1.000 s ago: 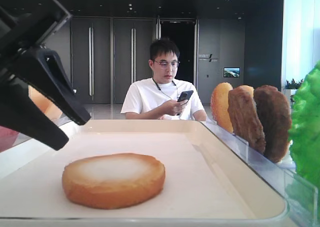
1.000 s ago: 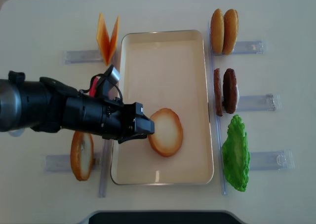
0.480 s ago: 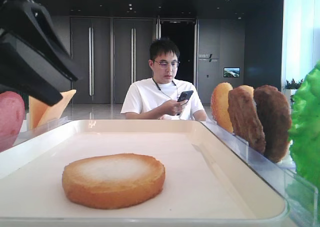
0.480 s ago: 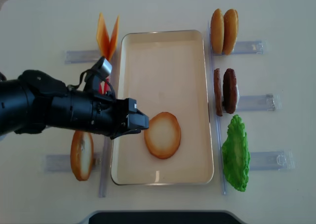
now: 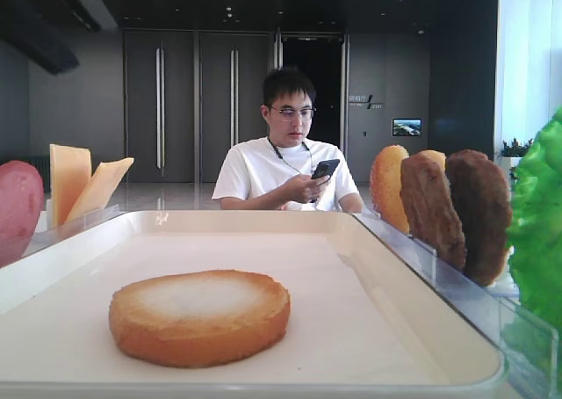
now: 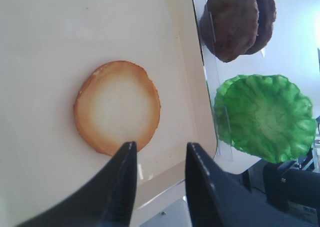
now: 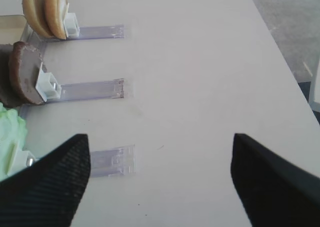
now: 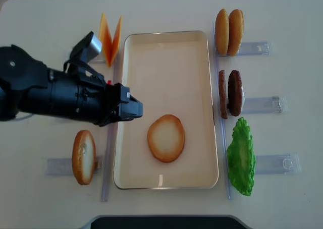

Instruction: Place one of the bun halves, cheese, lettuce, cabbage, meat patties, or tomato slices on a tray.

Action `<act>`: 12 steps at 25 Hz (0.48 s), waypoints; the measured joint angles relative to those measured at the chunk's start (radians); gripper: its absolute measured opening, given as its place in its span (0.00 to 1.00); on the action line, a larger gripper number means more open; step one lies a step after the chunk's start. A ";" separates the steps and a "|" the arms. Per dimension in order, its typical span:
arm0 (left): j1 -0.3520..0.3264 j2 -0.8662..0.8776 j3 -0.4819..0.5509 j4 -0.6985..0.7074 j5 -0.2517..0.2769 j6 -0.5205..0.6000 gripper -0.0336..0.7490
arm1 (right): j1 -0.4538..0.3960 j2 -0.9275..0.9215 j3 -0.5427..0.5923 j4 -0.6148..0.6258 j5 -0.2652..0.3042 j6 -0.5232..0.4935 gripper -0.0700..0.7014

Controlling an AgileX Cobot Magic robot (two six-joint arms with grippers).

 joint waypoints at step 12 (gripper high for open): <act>0.000 -0.019 -0.248 0.455 0.241 -0.335 0.65 | 0.000 0.000 0.000 0.000 0.000 0.000 0.84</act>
